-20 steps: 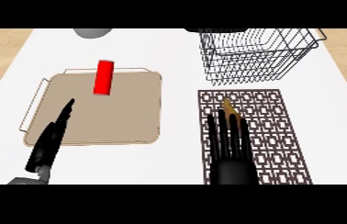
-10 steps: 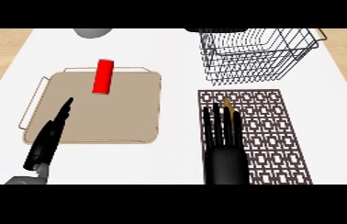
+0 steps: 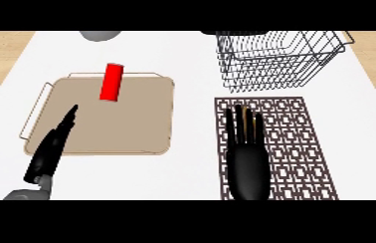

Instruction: Pick the pear from the placemat and place it in the basket

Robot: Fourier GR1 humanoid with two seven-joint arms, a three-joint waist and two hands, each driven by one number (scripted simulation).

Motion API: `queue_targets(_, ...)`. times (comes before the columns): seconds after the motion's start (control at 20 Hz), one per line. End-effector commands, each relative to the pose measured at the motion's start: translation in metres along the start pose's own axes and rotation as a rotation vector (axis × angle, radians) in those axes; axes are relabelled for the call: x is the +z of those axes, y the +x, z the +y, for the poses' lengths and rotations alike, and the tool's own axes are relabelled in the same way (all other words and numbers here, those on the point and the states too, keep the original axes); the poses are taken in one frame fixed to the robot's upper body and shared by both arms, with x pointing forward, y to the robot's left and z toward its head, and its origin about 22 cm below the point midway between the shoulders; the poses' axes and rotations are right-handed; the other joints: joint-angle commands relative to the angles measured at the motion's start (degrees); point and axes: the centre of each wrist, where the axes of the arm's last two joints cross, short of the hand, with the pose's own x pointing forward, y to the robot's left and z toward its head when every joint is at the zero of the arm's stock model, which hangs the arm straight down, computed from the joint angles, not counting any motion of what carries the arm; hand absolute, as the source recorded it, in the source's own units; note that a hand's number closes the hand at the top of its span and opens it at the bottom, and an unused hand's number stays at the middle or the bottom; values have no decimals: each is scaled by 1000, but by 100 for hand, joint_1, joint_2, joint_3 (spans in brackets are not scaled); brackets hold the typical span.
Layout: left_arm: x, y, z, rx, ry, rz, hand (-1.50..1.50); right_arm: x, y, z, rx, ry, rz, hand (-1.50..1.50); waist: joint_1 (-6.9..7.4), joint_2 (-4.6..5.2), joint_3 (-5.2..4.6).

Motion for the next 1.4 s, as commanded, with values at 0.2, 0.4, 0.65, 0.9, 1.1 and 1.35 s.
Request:
queue_targets(0.2, 0, -15, 7, 1, -7, 15, 0, -1, -15, 24, -2, 25, 29, -150, -2, 2, -5)
queue_targets(0.4, -13, -4, 10, 17, 5, -12, 0, -17, -13, 34, 25, 27, 38, -150, -3, 6, -6)
queue_targets(0.65, -12, -5, -10, 5, 4, 8, 0, -22, -26, 43, 20, 34, 36, -150, -13, 8, -6)
queue_targets(0.9, 10, 7, -4, -5, 9, 11, 0, -43, -55, 56, 38, 21, 101, -150, 32, 3, -2)
queue_targets(1.1, 7, -8, -2, -4, 5, 8, 0, -55, -53, 61, 40, 32, 98, -150, 21, 8, -5)
queue_targets(1.35, 15, 0, -1, -8, -4, 7, 0, -47, -36, 64, 28, 45, 79, -150, 23, 3, -4)
